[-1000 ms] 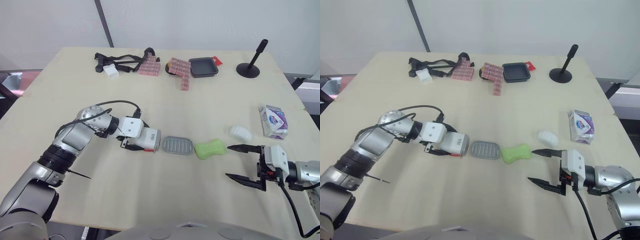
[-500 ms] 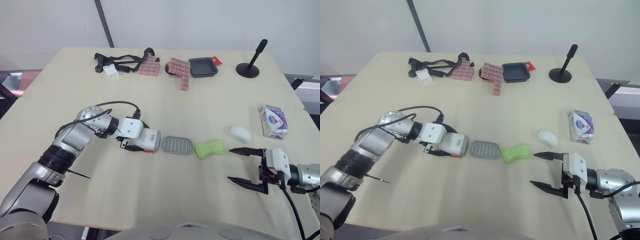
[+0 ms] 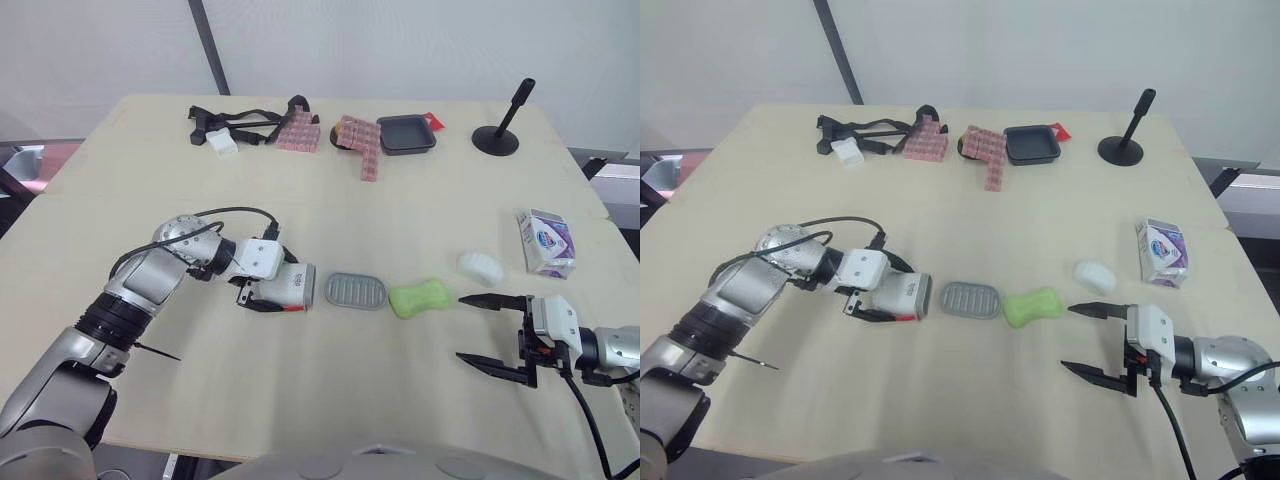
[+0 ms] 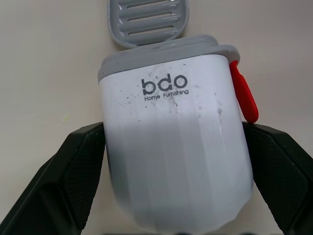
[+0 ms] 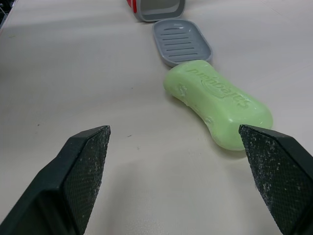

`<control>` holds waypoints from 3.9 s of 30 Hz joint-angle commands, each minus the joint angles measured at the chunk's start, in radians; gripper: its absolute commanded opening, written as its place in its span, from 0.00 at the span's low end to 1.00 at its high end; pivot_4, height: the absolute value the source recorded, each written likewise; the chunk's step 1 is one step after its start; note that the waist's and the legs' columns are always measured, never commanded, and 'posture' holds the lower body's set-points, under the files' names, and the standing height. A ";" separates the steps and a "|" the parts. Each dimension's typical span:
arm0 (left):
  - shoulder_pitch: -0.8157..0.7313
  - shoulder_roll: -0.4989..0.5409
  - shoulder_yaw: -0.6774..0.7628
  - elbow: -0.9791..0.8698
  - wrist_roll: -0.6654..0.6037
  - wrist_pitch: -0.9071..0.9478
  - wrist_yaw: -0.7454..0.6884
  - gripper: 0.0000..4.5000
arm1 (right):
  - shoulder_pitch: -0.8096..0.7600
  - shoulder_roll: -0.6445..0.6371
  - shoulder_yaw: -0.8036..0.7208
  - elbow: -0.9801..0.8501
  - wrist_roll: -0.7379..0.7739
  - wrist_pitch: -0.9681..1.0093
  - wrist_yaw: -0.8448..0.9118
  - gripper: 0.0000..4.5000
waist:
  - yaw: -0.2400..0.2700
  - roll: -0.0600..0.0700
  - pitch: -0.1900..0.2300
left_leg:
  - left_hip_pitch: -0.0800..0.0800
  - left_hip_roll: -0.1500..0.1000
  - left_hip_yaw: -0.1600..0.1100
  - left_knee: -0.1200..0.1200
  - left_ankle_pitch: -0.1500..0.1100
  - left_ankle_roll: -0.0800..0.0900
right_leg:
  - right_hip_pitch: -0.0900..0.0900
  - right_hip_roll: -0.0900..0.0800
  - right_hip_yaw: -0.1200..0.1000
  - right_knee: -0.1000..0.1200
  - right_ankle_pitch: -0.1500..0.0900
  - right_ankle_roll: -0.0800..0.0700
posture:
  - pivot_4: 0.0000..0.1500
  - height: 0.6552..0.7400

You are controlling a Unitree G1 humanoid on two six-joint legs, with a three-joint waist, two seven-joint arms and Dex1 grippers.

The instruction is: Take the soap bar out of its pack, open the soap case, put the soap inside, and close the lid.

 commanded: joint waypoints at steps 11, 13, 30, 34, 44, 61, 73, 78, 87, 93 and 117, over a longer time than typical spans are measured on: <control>0.081 0.031 0.242 -0.108 -0.262 0.059 -0.026 1.00 | -0.048 -0.073 -0.048 -0.057 0.034 0.045 0.003 1.00 | -0.002 0.000 0.000 | 0.000 0.000 0.000 0.000 0.000 0.000 | -0.001 0.000 0.000 0.000 0.000 0.000 | 1.00 1.00; 0.139 0.030 0.296 -0.129 -0.313 0.073 -0.009 1.00 | -0.063 -0.094 -0.046 -0.083 0.030 0.073 -0.005 1.00 | -0.004 0.000 0.000 | 0.000 0.000 0.000 0.000 0.000 0.000 | -0.001 0.000 0.000 0.000 0.000 0.000 | 1.00 1.00; 0.669 -0.015 0.535 -0.268 -0.412 -0.118 0.053 1.00 | -0.500 -0.322 0.264 -0.267 -0.185 0.490 -0.053 1.00 | -0.002 -0.002 0.002 | 0.001 0.001 0.001 -0.003 0.000 0.000 | 0.000 0.001 0.000 -0.003 0.000 0.000 | 1.00 1.00; 0.758 -0.041 0.548 -0.316 -0.397 -0.117 0.124 1.00 | -0.582 -0.294 0.344 -0.282 -0.221 0.536 -0.051 1.00 | -0.001 -0.003 0.003 | 0.000 0.001 0.001 -0.003 0.000 0.000 | 0.000 0.001 0.000 -0.004 0.000 0.000 | 1.00 1.00; 0.838 -0.067 0.507 -0.386 -0.345 -0.150 0.188 1.00 | -0.739 -0.254 0.545 -0.271 -0.369 0.560 0.004 1.00 | -0.011 -0.003 0.003 | 0.002 0.001 0.001 -0.004 0.000 0.000 | 0.000 0.001 0.001 -0.004 0.000 0.000 | 1.00 1.00; 0.829 -0.045 0.453 -0.403 -0.337 -0.187 0.172 1.00 | -0.742 -0.173 0.611 -0.161 -0.411 0.507 0.057 1.00 | -0.013 -0.002 0.003 | 0.004 0.001 0.003 -0.004 -0.001 -0.001 | 0.000 0.002 0.003 -0.002 0.002 0.004 | 1.00 1.00; 0.801 -0.051 0.435 -0.416 -0.341 -0.162 0.202 1.00 | -0.775 -0.106 0.637 -0.079 -0.446 0.463 0.076 1.00 | -0.016 -0.002 0.003 | 0.005 0.001 0.003 -0.004 -0.001 -0.001 | 0.000 0.002 0.003 -0.002 0.002 0.004 | 1.00 1.00; 0.801 -0.046 0.431 -0.418 -0.342 -0.161 0.209 1.00 | -0.786 -0.099 0.641 -0.039 -0.463 0.436 0.093 1.00 | -0.016 -0.002 0.003 | 0.005 0.001 0.003 -0.004 -0.001 -0.001 | 0.001 0.002 0.003 -0.002 0.002 0.004 | 1.00 1.00; 0.804 -0.047 0.423 -0.422 -0.339 -0.157 0.223 1.00 | -0.792 -0.086 0.635 -0.033 -0.463 0.440 0.102 0.39 | -0.017 -0.003 0.003 | 0.005 0.001 0.004 -0.004 -0.001 -0.001 | 0.001 0.002 0.004 -0.002 0.003 0.004 | 1.00 1.00; 0.799 -0.052 0.412 -0.420 -0.335 -0.155 0.233 1.00 | -0.782 -0.100 0.622 -0.051 -0.459 0.442 0.101 0.39 | -0.017 -0.003 0.003 | 0.005 0.001 0.004 -0.004 0.000 -0.001 | 0.001 0.002 0.004 -0.001 0.003 0.004 | 1.00 1.00; 0.726 -0.075 0.412 -0.383 -0.345 -0.121 0.271 1.00 | -0.946 0.145 0.651 -0.431 -0.341 1.232 -0.312 0.39 | -0.014 -0.003 0.003 | 0.008 0.001 0.005 -0.010 0.006 -0.014 | 0.001 0.004 0.006 -0.002 0.003 0.005 | 1.00 1.00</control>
